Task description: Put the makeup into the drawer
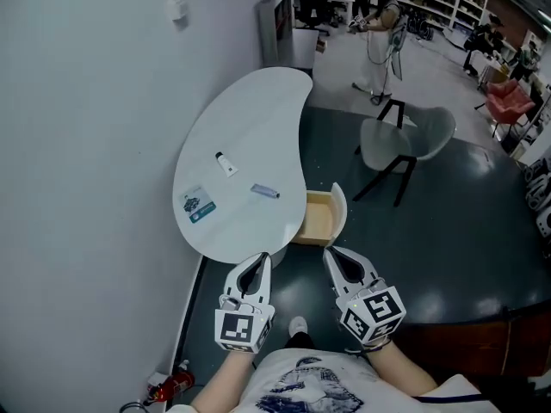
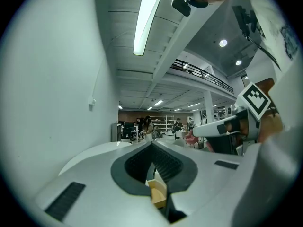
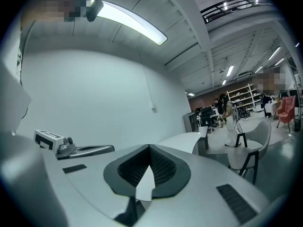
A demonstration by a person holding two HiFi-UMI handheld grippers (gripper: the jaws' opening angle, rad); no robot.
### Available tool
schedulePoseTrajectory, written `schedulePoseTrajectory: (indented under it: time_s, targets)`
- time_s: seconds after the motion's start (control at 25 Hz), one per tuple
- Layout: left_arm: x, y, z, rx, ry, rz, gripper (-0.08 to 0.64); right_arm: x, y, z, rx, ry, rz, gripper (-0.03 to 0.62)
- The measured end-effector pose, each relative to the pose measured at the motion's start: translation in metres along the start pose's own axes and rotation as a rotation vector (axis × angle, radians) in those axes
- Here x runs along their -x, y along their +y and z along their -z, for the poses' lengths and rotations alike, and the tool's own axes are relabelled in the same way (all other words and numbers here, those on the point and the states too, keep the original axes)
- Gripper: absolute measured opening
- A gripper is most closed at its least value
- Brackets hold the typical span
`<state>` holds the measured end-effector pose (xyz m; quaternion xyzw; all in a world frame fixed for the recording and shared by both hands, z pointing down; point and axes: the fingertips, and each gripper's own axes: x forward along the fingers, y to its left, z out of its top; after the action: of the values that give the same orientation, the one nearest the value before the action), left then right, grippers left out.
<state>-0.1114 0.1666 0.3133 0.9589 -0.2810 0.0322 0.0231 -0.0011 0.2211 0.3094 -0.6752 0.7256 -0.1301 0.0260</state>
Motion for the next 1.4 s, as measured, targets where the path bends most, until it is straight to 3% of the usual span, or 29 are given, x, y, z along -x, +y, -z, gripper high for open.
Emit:
schedulePoseTrajectory:
  time_s: [0.64, 1.4]
  targets:
    - [-0.048, 0.06, -0.006, -0.014, 0.007, -0.092, 0.035, -0.088, -0.025, -0.014, -0.02, 0.028, -0.078, 0.02]
    - [-0.147, 0.158, 0.001, 0.007, 0.047, -0.298, 0.035, -0.246, -0.078, -0.027, 0.004, 0.113, -0.257, 0.02]
